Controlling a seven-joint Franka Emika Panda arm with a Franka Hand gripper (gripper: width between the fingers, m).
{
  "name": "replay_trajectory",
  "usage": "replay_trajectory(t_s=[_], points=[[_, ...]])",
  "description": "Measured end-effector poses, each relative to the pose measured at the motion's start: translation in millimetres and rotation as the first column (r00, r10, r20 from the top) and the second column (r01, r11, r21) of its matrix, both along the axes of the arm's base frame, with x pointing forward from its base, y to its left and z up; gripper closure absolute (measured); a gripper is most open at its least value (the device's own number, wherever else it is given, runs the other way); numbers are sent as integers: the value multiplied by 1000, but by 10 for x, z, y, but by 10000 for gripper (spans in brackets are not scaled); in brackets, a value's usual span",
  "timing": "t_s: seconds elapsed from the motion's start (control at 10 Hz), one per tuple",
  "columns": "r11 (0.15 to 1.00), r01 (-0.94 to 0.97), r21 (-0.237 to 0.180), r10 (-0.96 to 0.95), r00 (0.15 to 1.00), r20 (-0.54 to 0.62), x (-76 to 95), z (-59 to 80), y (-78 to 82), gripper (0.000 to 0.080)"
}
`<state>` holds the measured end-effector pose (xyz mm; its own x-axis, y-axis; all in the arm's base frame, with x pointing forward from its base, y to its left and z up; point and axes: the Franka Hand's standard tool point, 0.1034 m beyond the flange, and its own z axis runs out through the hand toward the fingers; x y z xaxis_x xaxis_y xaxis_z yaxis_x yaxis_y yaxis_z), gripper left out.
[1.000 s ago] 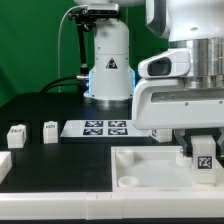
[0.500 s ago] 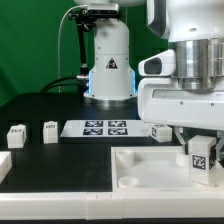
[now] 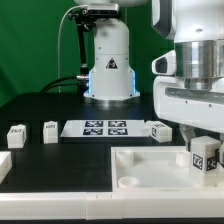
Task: Assemble one leg
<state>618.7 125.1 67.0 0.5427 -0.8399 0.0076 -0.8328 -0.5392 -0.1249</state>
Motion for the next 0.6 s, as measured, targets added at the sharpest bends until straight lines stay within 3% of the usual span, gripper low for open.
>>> replay_trajectory(t_s=[0.1,0.2,0.4,0.6], points=[[1000,-28,-1,28,1000,2,-1,0,1,213],[992,-122,-12,122,993,7,-2,-2,-1,163],[903,-426,-58,428,904,16,11,14,22,153],[733,-675,-87,677,736,-6,17,34,53,150]])
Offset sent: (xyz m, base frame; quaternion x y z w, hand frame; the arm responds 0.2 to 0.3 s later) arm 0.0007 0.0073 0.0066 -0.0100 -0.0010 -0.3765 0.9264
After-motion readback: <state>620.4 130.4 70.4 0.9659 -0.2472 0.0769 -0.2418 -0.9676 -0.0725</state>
